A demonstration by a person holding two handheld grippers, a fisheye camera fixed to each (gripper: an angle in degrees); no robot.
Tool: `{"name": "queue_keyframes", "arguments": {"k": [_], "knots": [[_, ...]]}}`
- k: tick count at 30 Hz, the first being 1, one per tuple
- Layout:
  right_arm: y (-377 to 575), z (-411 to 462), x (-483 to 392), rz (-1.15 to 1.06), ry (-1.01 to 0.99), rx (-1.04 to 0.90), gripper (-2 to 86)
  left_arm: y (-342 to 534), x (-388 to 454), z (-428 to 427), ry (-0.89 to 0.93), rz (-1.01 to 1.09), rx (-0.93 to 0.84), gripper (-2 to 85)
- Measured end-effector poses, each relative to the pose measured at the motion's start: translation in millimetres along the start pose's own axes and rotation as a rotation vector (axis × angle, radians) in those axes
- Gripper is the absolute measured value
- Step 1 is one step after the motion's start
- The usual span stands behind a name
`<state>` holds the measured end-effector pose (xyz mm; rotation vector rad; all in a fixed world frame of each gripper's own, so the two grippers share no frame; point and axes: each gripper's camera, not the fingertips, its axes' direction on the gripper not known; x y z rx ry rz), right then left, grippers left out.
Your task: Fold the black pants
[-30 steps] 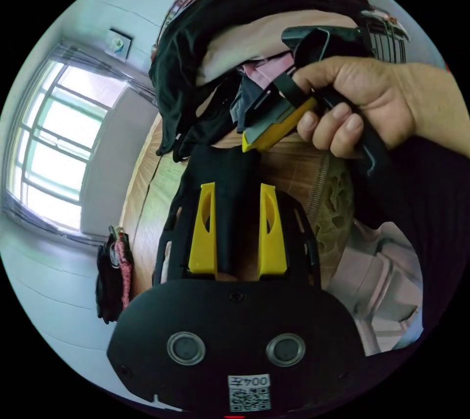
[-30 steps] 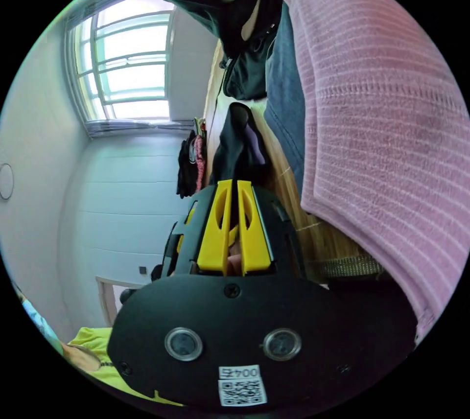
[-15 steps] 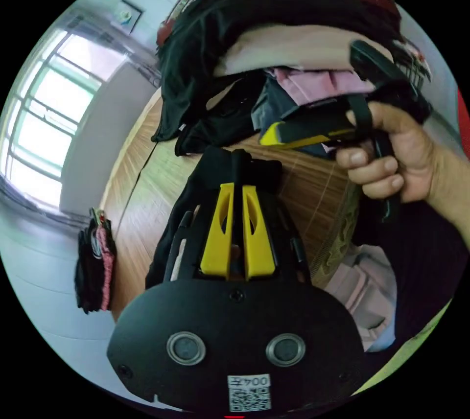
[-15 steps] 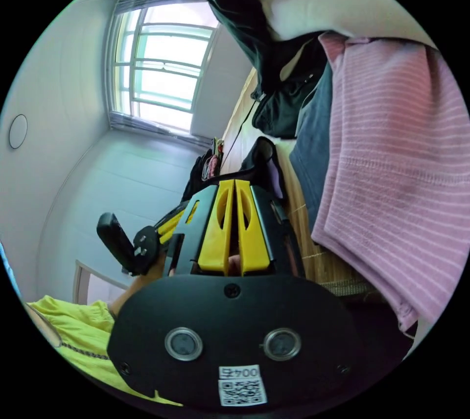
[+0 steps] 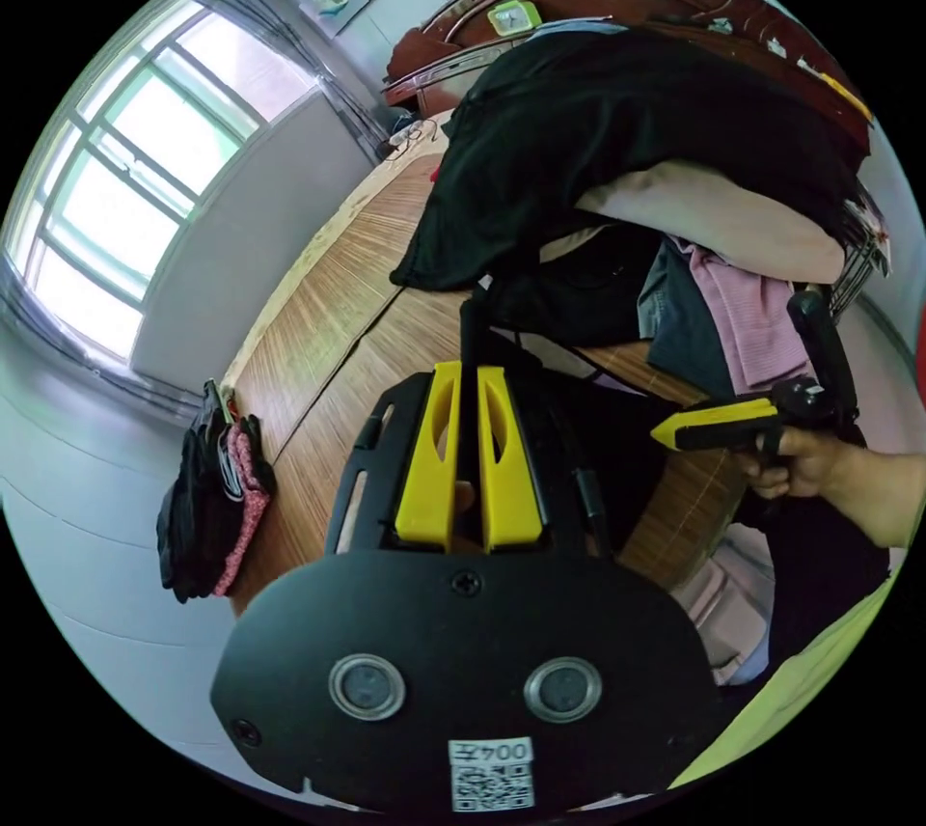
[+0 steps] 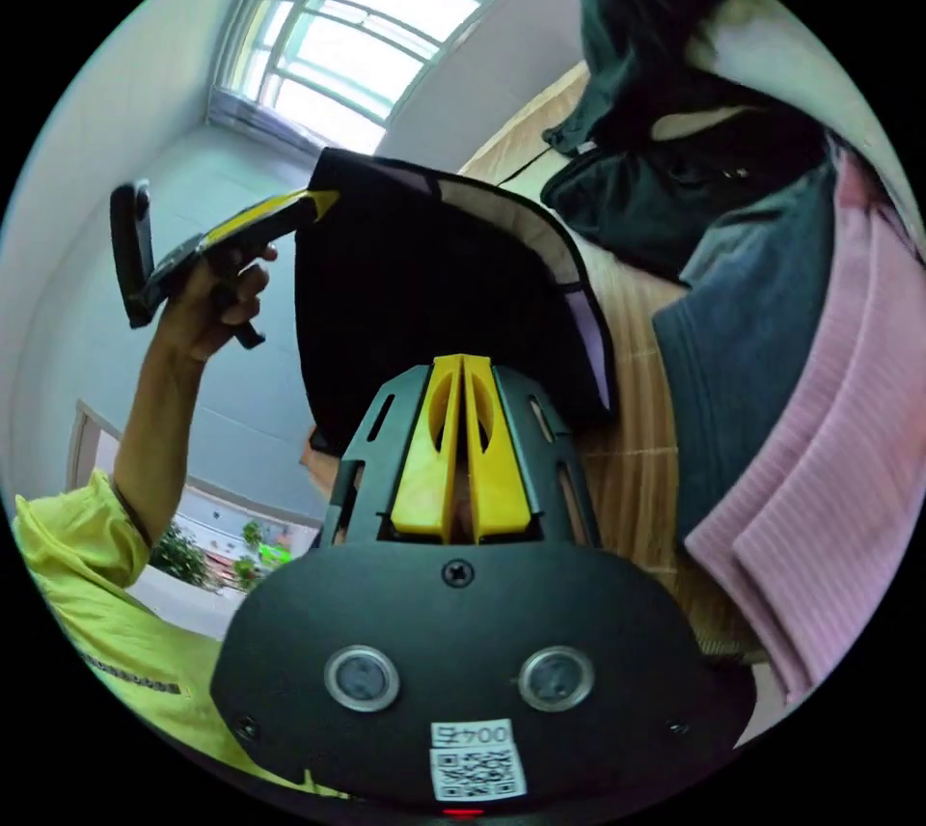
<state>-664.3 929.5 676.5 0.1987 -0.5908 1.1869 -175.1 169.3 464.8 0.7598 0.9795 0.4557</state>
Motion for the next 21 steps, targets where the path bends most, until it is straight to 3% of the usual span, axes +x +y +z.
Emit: {"name": "queue_keyframes", "arguments": {"k": [9, 17, 21], "knots": [[-116, 95, -16, -0.107, 0.167, -0.221, -0.7, 9, 13, -2, 0.022, 0.043, 0.017, 2.3], [-161, 111, 69, 0.226, -0.019, -0.279, -0.7, 31, 56, 21, 0.099, 0.002, 0.053, 2.4], [-151, 85, 108, 0.332, -0.196, -0.181, -0.7, 48, 82, 30, 0.116, -0.033, 0.080, 2.6]]}}
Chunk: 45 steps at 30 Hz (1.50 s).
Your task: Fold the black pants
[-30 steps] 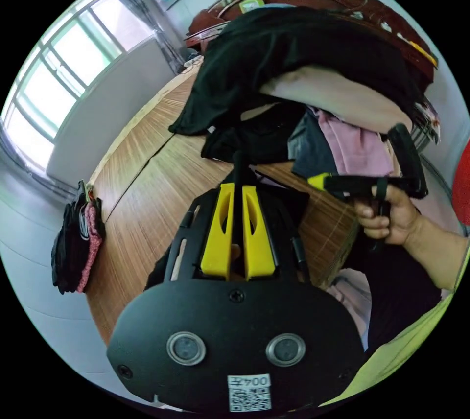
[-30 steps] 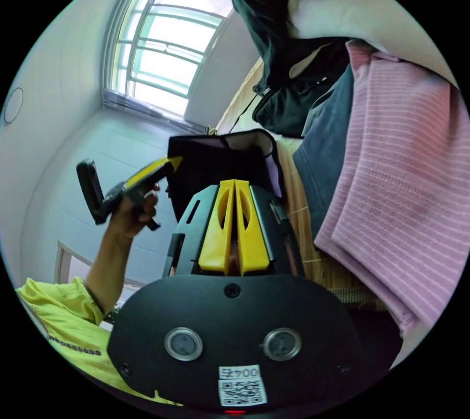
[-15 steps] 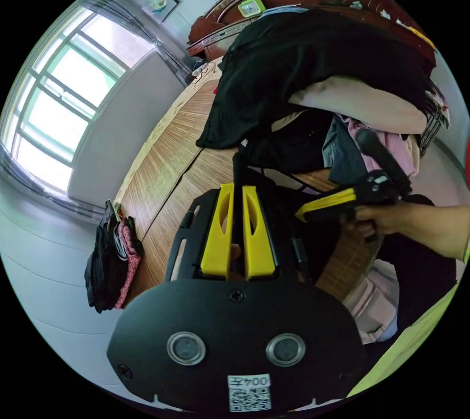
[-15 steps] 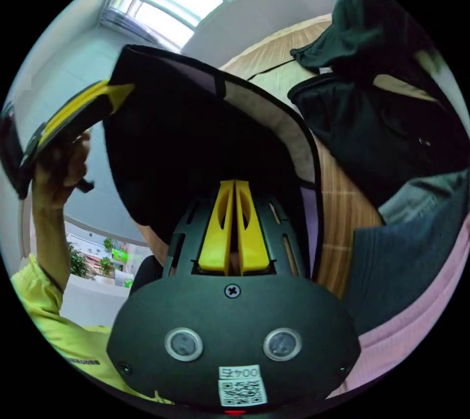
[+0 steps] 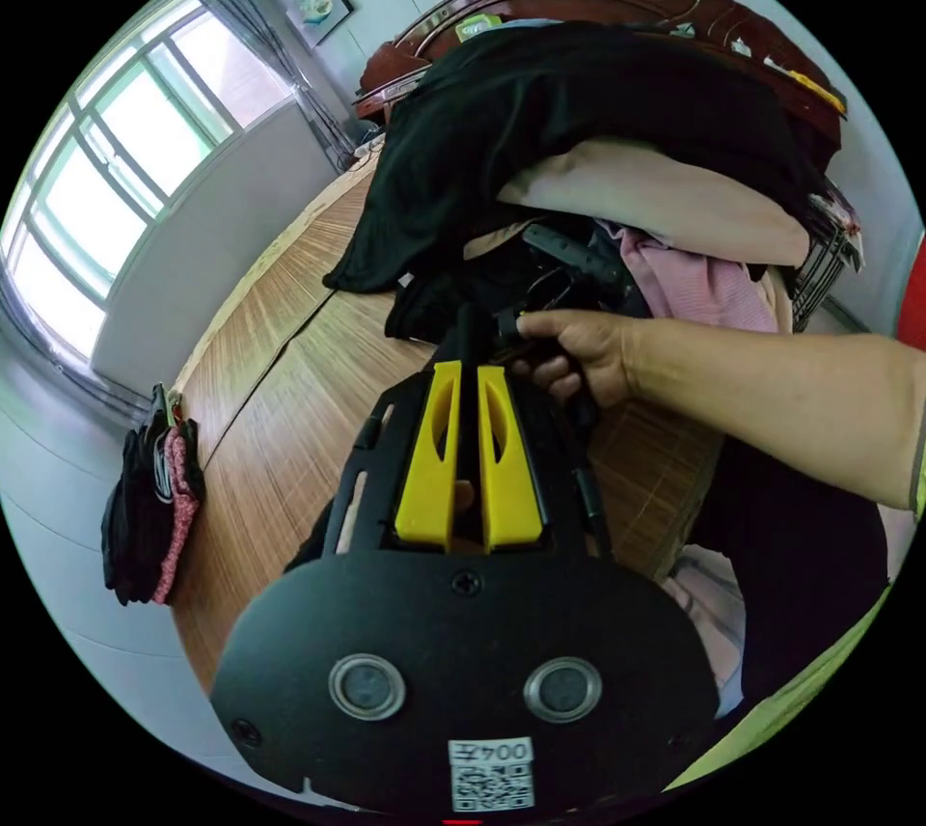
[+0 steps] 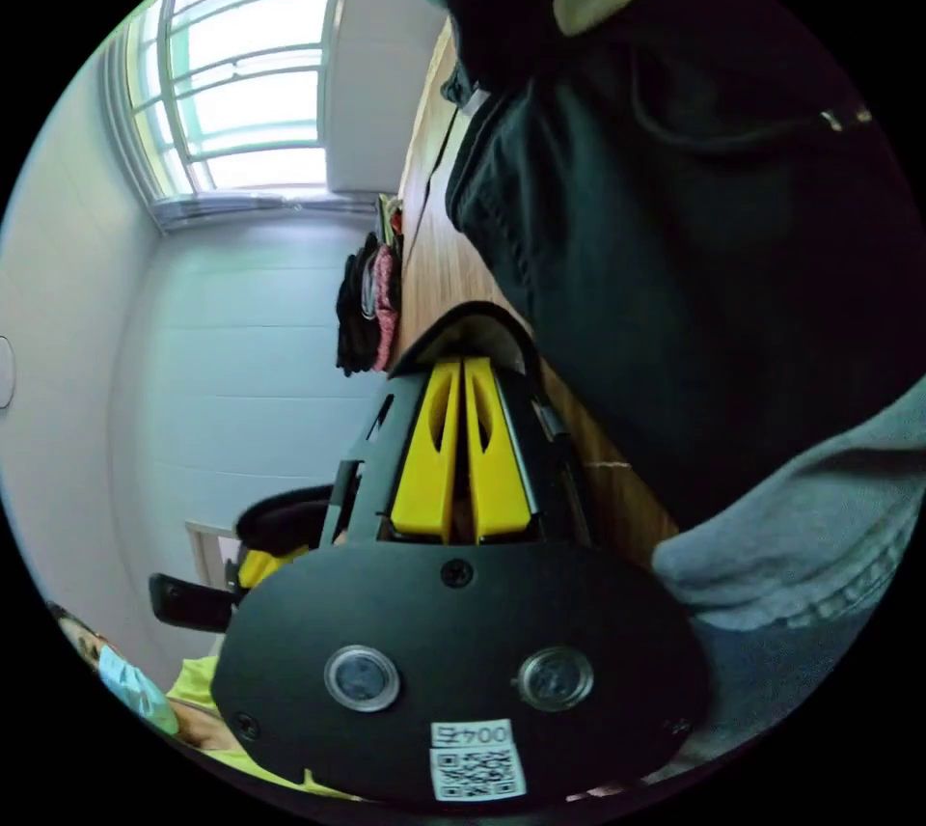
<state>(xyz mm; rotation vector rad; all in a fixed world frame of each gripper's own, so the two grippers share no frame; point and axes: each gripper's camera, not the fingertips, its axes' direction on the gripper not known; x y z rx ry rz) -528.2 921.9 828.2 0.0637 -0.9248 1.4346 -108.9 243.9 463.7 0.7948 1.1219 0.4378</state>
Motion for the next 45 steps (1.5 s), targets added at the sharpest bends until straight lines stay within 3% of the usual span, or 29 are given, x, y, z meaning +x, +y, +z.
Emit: {"name": "queue_keyframes", "arguments": {"k": [3, 11, 17, 20, 23, 27, 32, 36, 40, 45], "knots": [[-2, -21, 10, 0.010, -0.072, 0.031, -0.6, 11, 20, 14, -0.004, -0.019, -0.008, 2.8], [37, -67, -31, -0.149, 0.208, 0.011, 3.4, 26, 75, 56, -0.032, 0.075, -0.084, 6.0], [100, -64, -31, -0.149, 0.211, -0.024, 12.4, 44, 69, -9, -0.096, 0.079, 0.114, 11.9], [115, -53, -35, -0.139, 0.229, -0.012, 15.0, 77, 31, -47, -0.087, -0.072, 0.176, 12.0], [117, -32, -42, -0.136, 0.247, -0.036, 13.8, 129, -23, -65, -0.046, -0.304, 0.113, 10.7], [119, -11, -51, -0.108, 0.361, -0.032, 7.1, 224, -88, -93, -0.037, -0.614, 0.036, 8.3], [161, -14, -84, -0.123, 0.425, 0.019, 2.7, 319, -133, -137, -0.045, -0.839, 0.013, 5.9], [212, -16, -121, -0.176, 0.661, 0.079, 0.2, 363, -148, -161, -0.042, -0.903, 0.033, 3.2], [256, 11, -187, -0.459, 1.026, 0.257, -0.2, 360, -151, -159, -0.042, -0.883, 0.052, 2.0], [266, 94, -213, -0.729, 1.210, 0.190, -0.6, 312, -163, -137, -0.070, -0.775, 0.083, 1.2]]}}
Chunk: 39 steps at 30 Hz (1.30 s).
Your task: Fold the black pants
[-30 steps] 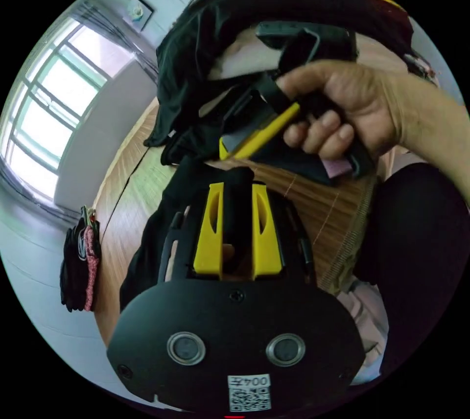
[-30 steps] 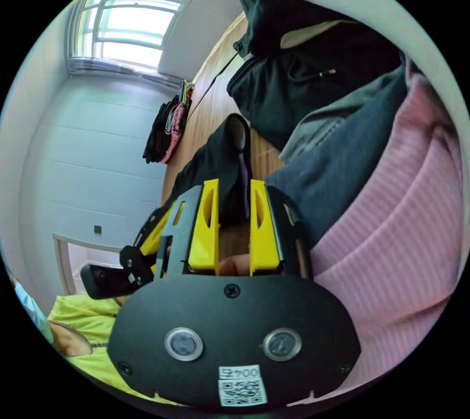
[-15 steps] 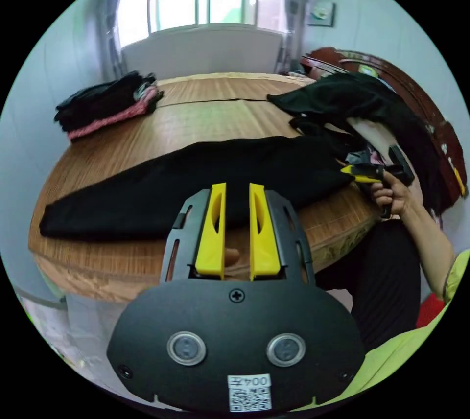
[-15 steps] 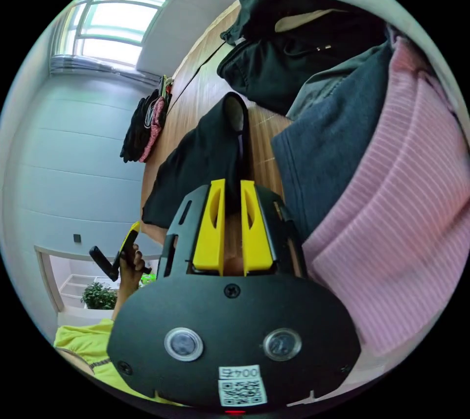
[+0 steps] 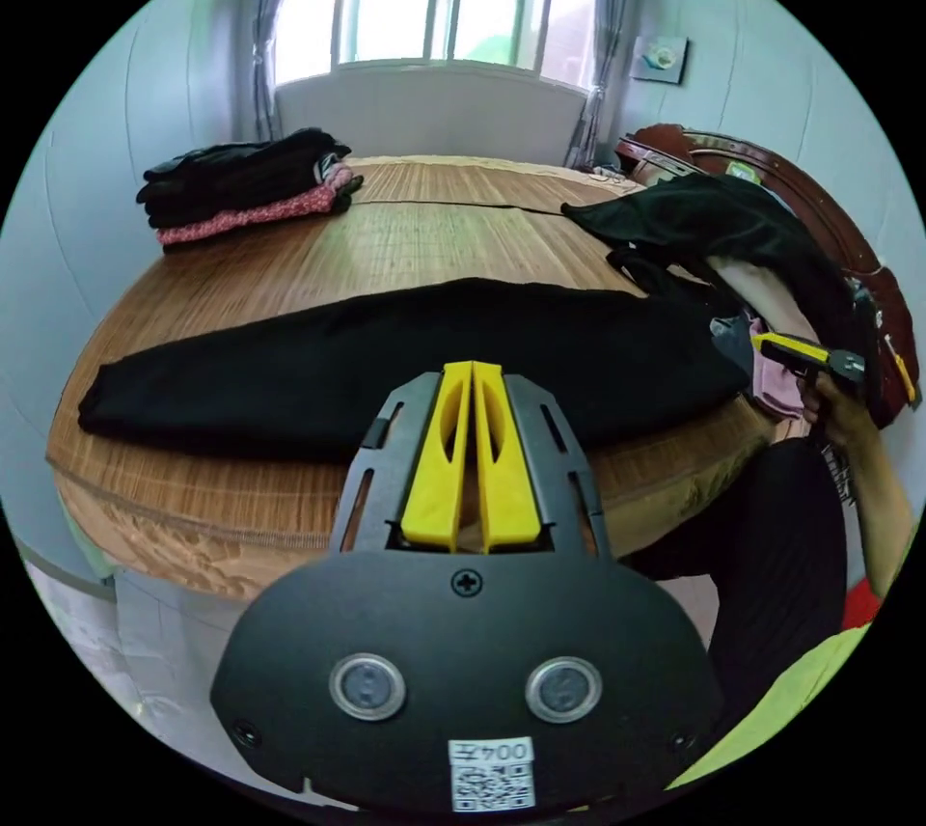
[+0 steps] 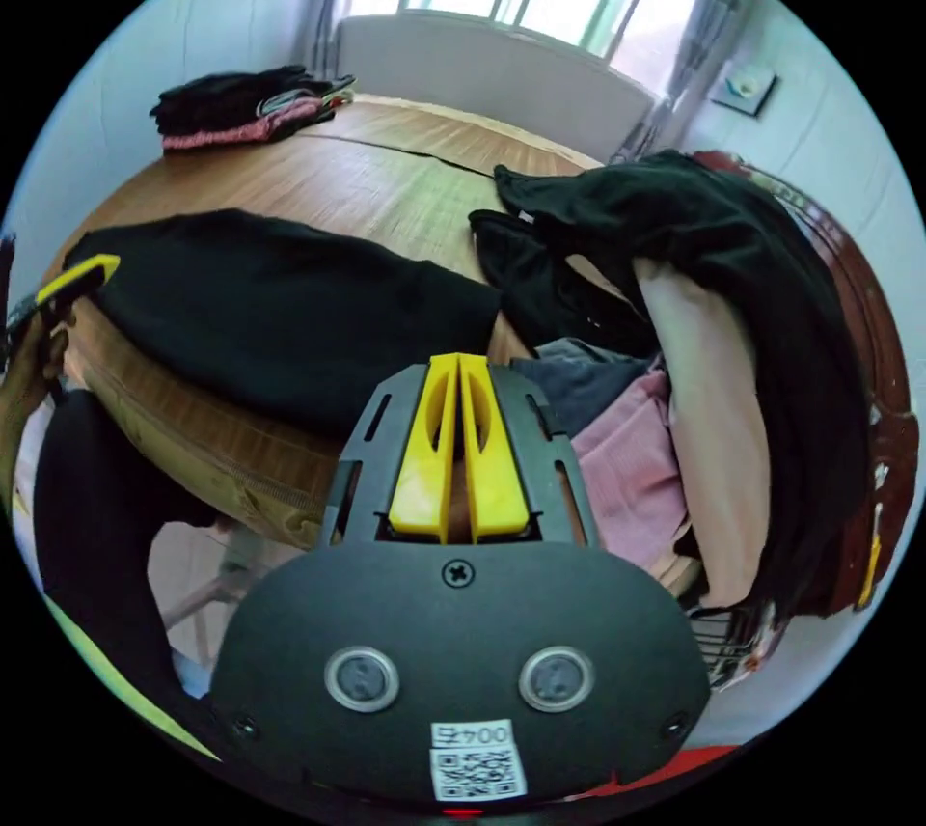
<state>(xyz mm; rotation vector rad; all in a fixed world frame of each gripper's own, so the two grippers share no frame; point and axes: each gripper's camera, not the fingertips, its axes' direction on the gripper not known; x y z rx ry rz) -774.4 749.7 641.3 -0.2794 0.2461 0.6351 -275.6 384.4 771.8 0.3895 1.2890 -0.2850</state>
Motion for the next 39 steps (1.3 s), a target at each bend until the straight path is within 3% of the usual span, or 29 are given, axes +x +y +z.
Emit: {"name": "queue_keyframes", "arguments": {"k": [4, 6, 8, 13, 17, 20, 22, 25, 30, 32, 39], "knots": [[-14, 35, -48, -0.129, 0.037, -0.108, -0.6, -30, 19, 24, -0.046, 0.094, -0.013, 1.1], [-9, 64, -52, -0.086, -0.019, -0.219, -0.5, -40, 29, 53, -0.080, 0.169, -0.130, 1.4], [-2, 63, -43, 0.010, -0.078, -0.143, -0.6, -37, 32, 73, -0.092, 0.196, -0.199, 1.7], [17, 61, -23, 0.093, -0.200, -0.062, -0.8, -44, 29, 65, -0.098, 0.133, -0.121, 2.4], [23, 58, -24, 0.093, -0.189, -0.035, -0.8, -97, -4, 52, 0.156, 0.014, -0.191, 2.5], [29, 56, -22, 0.117, -0.193, -0.016, -0.7, -153, -22, 31, 0.172, -0.027, -0.051, 3.0], [30, 57, -19, 0.116, -0.197, -0.011, -0.7, -195, -28, 38, 0.149, -0.002, -0.059, 3.6], [32, 57, -14, 0.120, -0.214, -0.009, -0.7, -263, -29, 73, 0.117, 0.058, -0.163, 5.2], [35, 59, -2, 0.134, -0.242, -0.009, -0.8, -328, -41, 166, 0.248, -0.020, -0.677, 13.6], [37, 59, 1, 0.135, -0.249, -0.009, -0.8, -334, -47, 184, 0.342, -0.055, -0.796, 14.7], [43, 59, 14, 0.138, -0.267, -0.007, -0.8, -365, -76, 207, 0.435, -0.242, -0.880, 13.6]]}}
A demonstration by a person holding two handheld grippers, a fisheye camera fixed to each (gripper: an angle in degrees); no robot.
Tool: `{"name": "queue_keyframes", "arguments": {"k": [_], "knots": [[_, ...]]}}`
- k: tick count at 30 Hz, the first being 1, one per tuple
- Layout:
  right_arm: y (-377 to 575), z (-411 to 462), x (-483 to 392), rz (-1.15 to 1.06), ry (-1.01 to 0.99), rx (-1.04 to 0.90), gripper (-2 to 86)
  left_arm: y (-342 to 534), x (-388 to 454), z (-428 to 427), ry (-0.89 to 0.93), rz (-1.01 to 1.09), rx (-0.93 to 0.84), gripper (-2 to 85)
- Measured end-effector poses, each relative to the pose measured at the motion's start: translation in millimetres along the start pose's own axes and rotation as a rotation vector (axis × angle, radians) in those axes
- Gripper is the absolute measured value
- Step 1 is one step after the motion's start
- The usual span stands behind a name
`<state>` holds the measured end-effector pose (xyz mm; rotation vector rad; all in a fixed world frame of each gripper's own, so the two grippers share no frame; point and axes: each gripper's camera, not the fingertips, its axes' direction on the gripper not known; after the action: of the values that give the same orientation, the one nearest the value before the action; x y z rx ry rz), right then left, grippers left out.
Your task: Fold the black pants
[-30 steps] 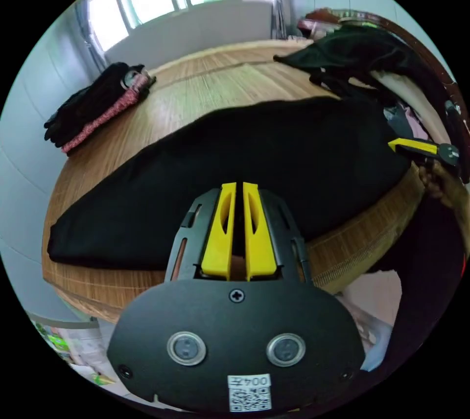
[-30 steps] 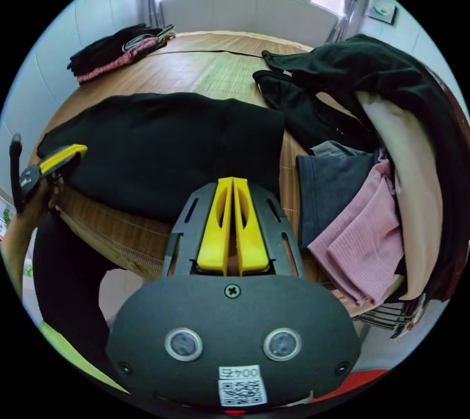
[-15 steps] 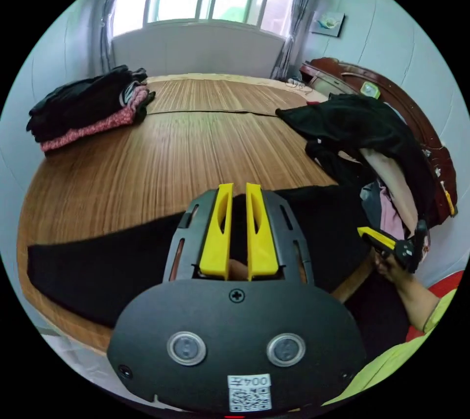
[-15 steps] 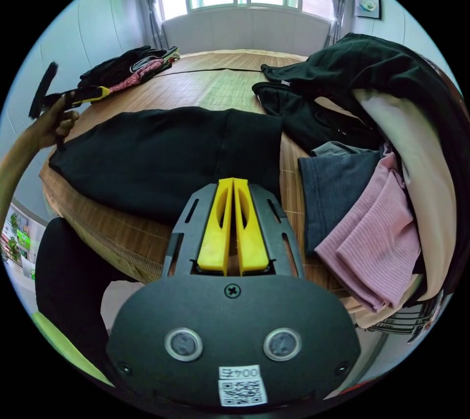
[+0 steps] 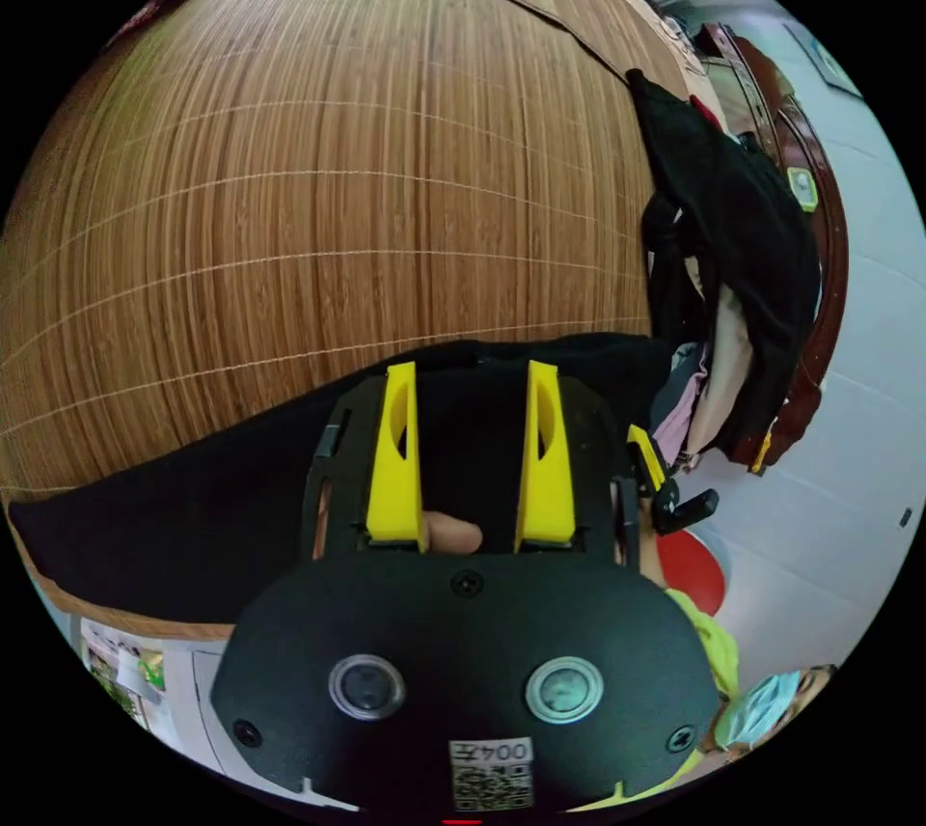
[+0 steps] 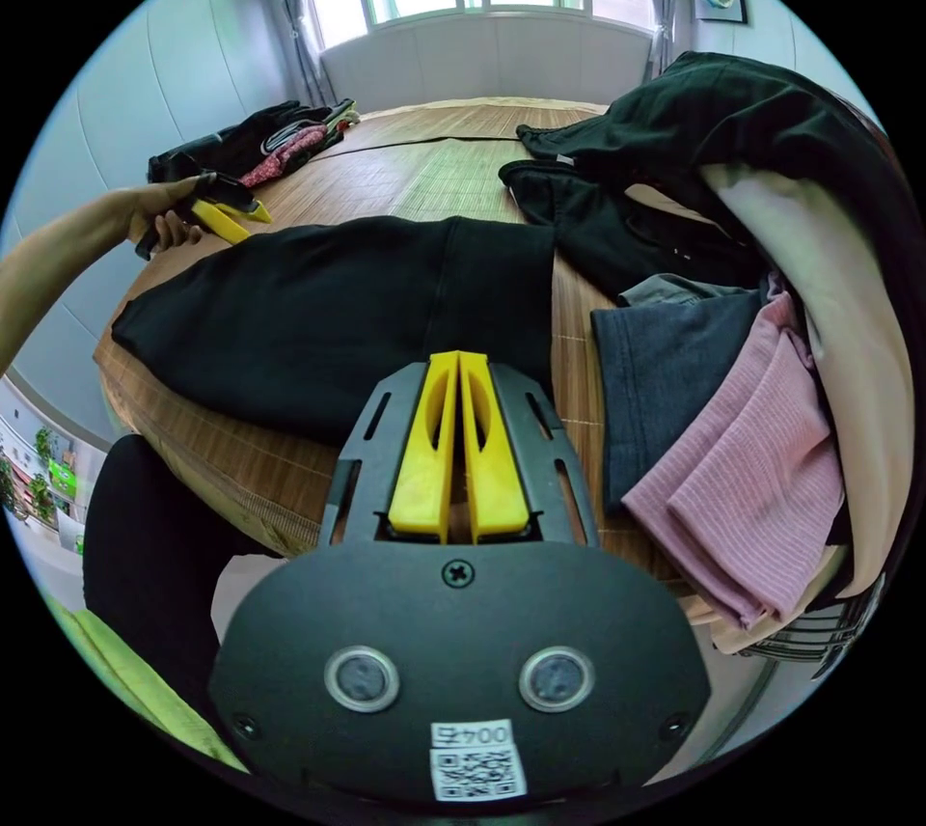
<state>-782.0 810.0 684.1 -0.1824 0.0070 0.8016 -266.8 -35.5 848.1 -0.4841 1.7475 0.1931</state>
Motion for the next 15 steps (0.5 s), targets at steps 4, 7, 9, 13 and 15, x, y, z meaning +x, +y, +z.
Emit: {"name": "queue_keyframes", "arguments": {"k": [4, 7, 9, 13, 15], "knots": [[3, -2, 6, 0.003, -0.002, 0.002, -0.8, -11, -2, -2, -0.013, -0.030, -0.023, 11.0], [4, -3, 10, 0.001, 0.001, 0.003, -0.8, -14, 8, 2, -0.071, 0.037, -0.068, 8.8], [5, -3, 13, 0.002, 0.000, 0.003, -0.8, -12, 19, 5, -0.112, 0.124, -0.085, 8.2], [7, -5, 18, 0.005, -0.003, 0.005, -0.8, -7, 29, 6, -0.137, 0.212, -0.061, 7.8], [8, -5, 20, 0.003, -0.001, 0.005, -0.8, -2, 32, 14, -0.150, 0.243, -0.053, 6.2]]}}
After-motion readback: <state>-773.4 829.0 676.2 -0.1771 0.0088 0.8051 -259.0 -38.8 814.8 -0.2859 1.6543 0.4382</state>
